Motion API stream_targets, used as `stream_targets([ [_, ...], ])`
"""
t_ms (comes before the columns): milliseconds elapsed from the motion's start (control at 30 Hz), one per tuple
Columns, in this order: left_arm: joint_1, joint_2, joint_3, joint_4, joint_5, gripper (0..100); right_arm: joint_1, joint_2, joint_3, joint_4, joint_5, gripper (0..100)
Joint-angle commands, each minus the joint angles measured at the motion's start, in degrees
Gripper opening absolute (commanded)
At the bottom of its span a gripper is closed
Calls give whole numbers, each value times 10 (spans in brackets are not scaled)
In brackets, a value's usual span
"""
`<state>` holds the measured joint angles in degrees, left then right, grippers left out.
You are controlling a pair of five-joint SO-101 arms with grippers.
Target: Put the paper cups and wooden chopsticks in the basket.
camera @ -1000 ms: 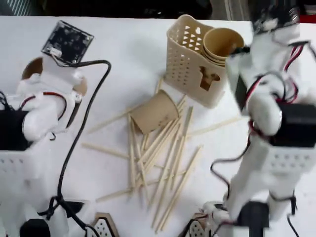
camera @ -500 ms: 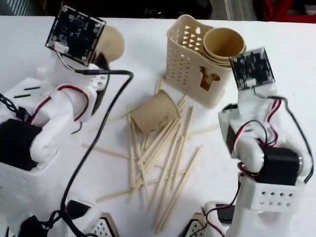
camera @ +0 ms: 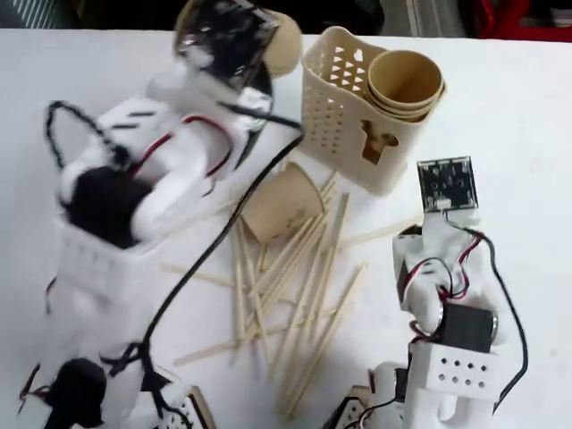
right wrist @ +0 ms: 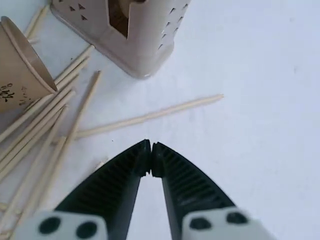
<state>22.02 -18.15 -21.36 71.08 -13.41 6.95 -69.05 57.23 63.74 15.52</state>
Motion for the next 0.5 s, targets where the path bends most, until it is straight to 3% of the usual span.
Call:
stream_targets([
  [0, 36, 27, -24, -56, 4, 22, 6, -26, 34, -41, -30, 18],
  [300, 104, 105, -24, -156, 4, 22, 7, -72, 104, -82, -30, 18],
  [467, 152, 148, -24, -176, -52, 22, 7, -112, 133, -97, -29, 20],
])
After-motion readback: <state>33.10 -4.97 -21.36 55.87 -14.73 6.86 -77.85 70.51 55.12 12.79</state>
